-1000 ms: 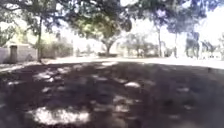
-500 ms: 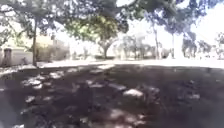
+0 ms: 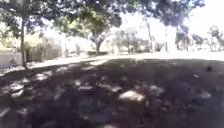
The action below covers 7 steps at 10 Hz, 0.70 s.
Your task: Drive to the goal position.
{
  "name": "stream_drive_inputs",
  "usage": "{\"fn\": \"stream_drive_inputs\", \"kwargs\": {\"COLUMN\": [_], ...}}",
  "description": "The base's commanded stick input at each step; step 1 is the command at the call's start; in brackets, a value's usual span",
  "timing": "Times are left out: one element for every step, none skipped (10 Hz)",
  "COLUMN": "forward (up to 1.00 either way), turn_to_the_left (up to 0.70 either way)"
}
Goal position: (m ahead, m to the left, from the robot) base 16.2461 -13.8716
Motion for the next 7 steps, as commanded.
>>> {"fn": "stream_drive_inputs", "kwargs": {"forward": [0.7, 0.7, 0.7, 0.7, 0.7, 0.7, 0.7], "turn_to_the_left": [0.0, 0.0, -0.23, -0.32, -0.32, 0.0, 0.0]}}
